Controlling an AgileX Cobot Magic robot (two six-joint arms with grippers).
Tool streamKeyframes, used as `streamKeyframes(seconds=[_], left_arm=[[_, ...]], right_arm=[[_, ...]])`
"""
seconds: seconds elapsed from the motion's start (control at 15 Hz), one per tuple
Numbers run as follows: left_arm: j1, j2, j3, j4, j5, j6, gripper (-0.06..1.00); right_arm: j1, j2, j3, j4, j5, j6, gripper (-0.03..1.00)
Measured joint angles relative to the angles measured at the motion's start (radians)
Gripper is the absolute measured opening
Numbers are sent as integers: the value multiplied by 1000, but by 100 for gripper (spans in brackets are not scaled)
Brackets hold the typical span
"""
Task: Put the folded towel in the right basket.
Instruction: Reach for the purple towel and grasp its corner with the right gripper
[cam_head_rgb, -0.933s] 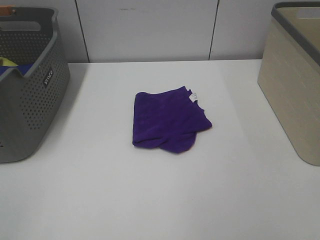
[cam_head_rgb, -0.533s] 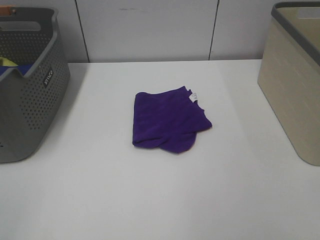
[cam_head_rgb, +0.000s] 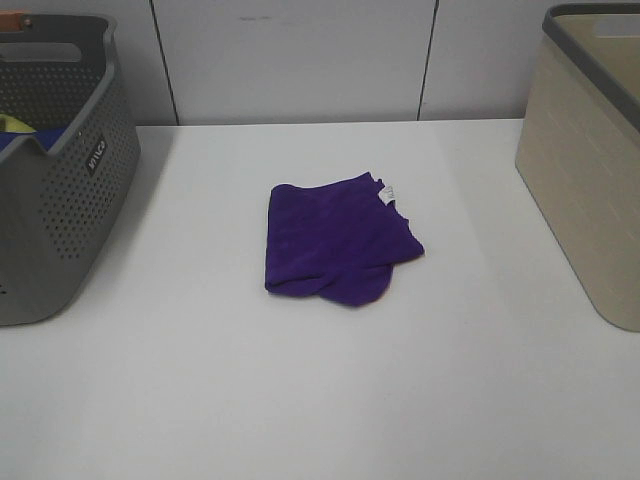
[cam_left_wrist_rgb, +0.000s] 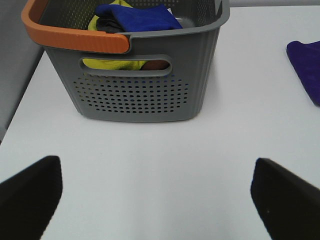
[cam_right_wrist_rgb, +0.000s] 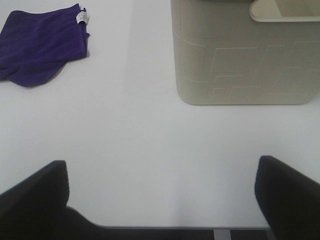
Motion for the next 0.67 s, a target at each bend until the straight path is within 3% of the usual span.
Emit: streamKeyframes(seconds=[0.67], left_arm=[[0, 0, 0, 0, 0, 0, 99]], right_arm=[[0, 0, 0, 0, 0, 0, 97]])
